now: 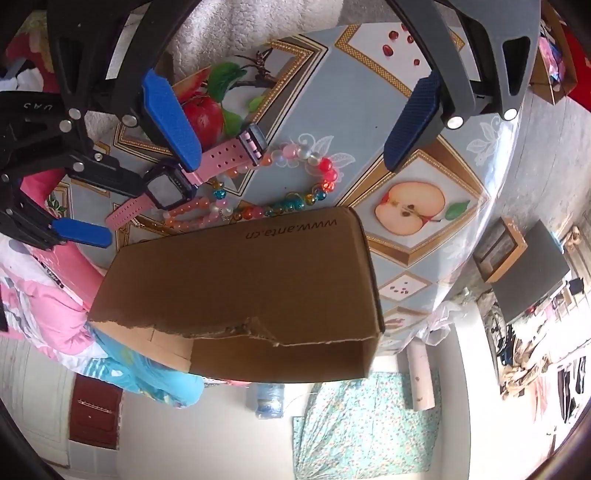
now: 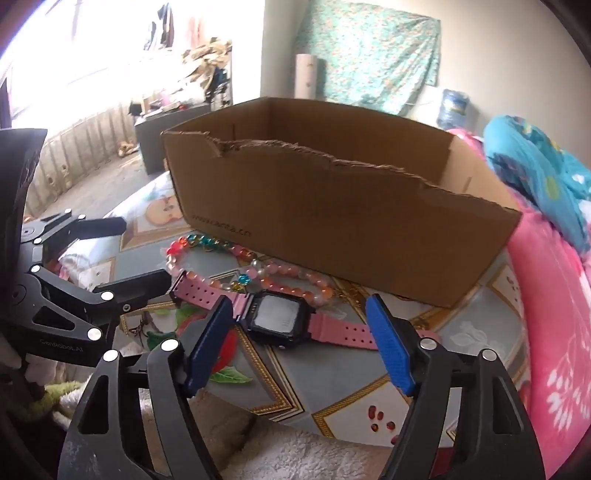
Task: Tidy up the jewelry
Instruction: 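Grasp the pink-strapped watch strap with the left tool while the right tool grips its face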
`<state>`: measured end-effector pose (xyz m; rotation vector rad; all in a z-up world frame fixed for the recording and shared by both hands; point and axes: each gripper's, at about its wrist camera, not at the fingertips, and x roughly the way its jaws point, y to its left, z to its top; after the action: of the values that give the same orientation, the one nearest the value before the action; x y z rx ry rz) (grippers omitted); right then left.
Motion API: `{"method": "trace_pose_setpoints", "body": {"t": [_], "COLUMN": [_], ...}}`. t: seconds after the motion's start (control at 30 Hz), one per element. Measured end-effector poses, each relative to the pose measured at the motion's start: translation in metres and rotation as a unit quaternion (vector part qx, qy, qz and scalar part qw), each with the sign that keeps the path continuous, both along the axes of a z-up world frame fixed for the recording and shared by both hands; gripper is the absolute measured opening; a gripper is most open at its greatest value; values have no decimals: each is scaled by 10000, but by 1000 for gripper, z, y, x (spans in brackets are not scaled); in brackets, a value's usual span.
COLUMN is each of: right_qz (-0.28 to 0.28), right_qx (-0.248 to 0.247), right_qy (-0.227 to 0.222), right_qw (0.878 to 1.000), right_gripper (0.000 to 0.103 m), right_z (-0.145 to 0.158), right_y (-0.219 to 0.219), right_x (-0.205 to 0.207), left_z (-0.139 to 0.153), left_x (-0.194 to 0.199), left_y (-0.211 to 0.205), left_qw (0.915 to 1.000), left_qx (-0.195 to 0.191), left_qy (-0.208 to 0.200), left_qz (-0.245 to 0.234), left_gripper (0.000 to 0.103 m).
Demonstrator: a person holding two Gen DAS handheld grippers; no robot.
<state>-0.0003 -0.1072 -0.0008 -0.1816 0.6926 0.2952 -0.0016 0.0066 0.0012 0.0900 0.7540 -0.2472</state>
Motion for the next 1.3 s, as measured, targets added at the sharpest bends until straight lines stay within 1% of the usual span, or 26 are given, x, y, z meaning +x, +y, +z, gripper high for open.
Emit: {"method": "trace_pose_setpoints", "body": {"t": [0.03, 0.07, 0.13, 0.2, 0.27, 0.33, 0.4, 0.57, 0.63, 0.67, 0.73, 0.77, 0.8, 0.87, 0.97, 1.0, 1.03, 1.1, 1.17, 1.23, 1.3], "right_qz": [175, 377, 601, 708, 801, 811, 854, 1078, 1134, 1162, 1170, 1217, 1258, 1346, 1445, 1461, 1456, 1395, 1427, 1470, 1526], "right_qx": [-261, -299, -430, -400, -354, -299, -269, -597, -776, -874, -966, -902, -897, -908, -866, -811, -768, -589, -305, -158, -106], "right_qy": [253, 348, 655, 892, 1219, 1485, 1499, 1569, 1519, 1458, 1372, 1364, 1336, 1264, 1274, 1296, 1304, 1396, 1579, 1691, 1778], "right_qw": [9992, 9982, 9951, 9927, 9887, 9851, 9846, 9799, 9788, 9786, 9789, 9790, 9789, 9786, 9774, 9774, 9777, 9786, 9766, 9744, 9721], "right_gripper": [60, 60, 59, 59, 59, 60, 60, 60, 60, 61, 67, 69, 70, 70, 70, 68, 63, 58, 58, 58, 58], "right_z": [-5, -7, -15, -19, -24, -30, -28, -24, -22, -19, -19, -20, -27, -28, -28, -26, -24, -20, -16, -12, -10], "right_y": [2, 5, 7, 3, 0, -1, 0, 4, 3, 2, 1, 0, 9, 6, 0, -8, -13, -24, -36, -44, -49], "right_x": [7, 11, 22, 30, 42, 47, 41, 23, 15, 11, 7, 5, 10, 5, 0, -4, -5, -3, 2, 6, 9], "left_z": [-1, -3, -6, -9, -12, -14, -16, -19, -17, -15, -11, -9, -8, -5, -5, -5, -6, -7, -9, -12, -17], "left_x": [1, 3, 7, 9, 12, 15, 16, 16, 13, 11, 8, 5, 2, -4, -12, -16, -18, -24, -29, -33, -37], "left_y": [-4, -7, -11, -14, -17, -20, -19, -17, -13, -12, -11, -10, -11, -13, -22, -25, -30, -38, -46, -55, -65], "left_qw": [9999, 9998, 9995, 9992, 9986, 9982, 9981, 9982, 9981, 9980, 9977, 9975, 9972, 9961, 9936, 9924, 9909, 9874, 9836, 9793, 9727], "left_qx": [69, 125, 187, 276, 354, 403, 385, 312, 261, 219, 144, 111, 84, 104, 252, 308, 397, 567, 735, 927, 1281], "left_qy": [-21, -24, -33, -40, -53, -46, -1, 108, 78, 38, -27, -65, -100, -150, -138, -136, -135, -146, -171, -182, -266], "left_qz": [-88, -155, -239, -301, -390, -433, -471, -505, -558, -587, -655, -692, -741, -867, -1092, -1185, -1277, -1469, -1639, -1791, -1916], "left_gripper": [93, 90, 88, 86, 84, 84, 84, 84, 84, 84, 84, 84, 84, 84, 83, 82, 80, 77, 74, 71, 65]}}
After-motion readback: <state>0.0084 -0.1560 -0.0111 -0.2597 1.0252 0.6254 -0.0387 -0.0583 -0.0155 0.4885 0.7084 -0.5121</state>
